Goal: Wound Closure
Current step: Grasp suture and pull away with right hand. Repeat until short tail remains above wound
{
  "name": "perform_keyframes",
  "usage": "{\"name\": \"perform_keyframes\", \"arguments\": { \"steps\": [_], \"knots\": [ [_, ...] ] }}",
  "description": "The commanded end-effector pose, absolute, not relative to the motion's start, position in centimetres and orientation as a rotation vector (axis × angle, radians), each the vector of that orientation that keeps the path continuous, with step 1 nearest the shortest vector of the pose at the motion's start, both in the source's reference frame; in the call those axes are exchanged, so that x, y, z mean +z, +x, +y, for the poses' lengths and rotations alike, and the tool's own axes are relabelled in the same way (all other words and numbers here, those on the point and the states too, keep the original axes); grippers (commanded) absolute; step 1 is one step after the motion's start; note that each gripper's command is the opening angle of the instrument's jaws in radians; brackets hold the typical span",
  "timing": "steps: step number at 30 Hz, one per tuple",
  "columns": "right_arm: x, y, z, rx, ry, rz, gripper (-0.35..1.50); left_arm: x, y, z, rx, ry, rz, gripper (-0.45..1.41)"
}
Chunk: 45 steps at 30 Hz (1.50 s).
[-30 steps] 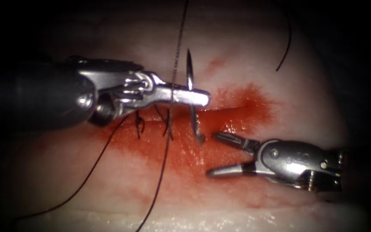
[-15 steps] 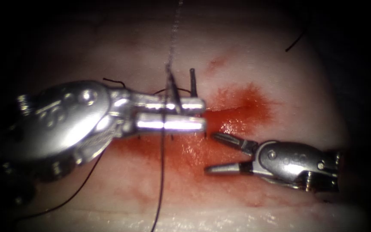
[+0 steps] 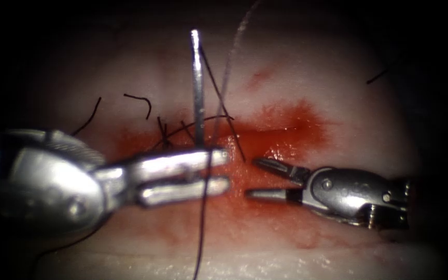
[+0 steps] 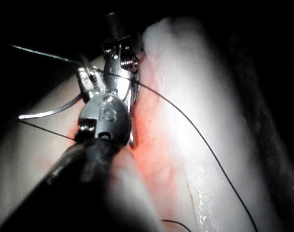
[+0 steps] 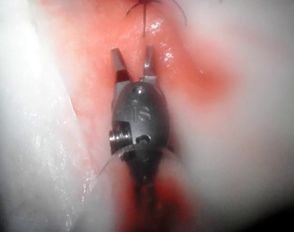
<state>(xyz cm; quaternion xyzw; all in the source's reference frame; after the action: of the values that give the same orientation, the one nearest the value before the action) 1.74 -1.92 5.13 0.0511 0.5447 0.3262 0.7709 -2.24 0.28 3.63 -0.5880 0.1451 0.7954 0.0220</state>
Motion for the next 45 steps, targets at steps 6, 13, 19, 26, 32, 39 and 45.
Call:
{"name": "perform_keyframes", "arguments": {
  "steps": [6,13,19,26,32,39,45],
  "knots": [
    [5.1,1.93,-1.9,0.728,0.104,1.180,0.09,4.2,-2.25,0.1,2.466,-1.799,0.458,-0.45],
    [5.2,1.99,-1.8,0.727,0.108,1.146,0.09,4.5,-2.14,-0.2,2.459,-1.778,0.394,-0.45],
    [5.2,1.97,-1.8,0.723,0.112,1.138,-0.13,4.4,-2.10,-0.2,2.455,-1.764,0.377,-0.45],
    [5.2,1.91,-1.9,0.751,0.092,1.032,-0.35,4.4,-2.12,-0.3,2.436,-1.768,0.349,-0.45],
    [5.0,1.83,-2.2,0.831,0.180,1.000,-0.35,4.4,-2.11,-0.4,2.411,-1.777,0.314,-0.45],
    [4.5,1.73,-2.6,0.860,0.226,0.988,-0.35,4.3,-2.17,-0.6,2.393,-1.800,0.290,-0.45],
    [4.0,1.74,-2.9,0.871,0.260,1.025,-0.35,4.2,-2.24,-0.9,2.409,-1.813,0.305,-0.45]
  ]
}}
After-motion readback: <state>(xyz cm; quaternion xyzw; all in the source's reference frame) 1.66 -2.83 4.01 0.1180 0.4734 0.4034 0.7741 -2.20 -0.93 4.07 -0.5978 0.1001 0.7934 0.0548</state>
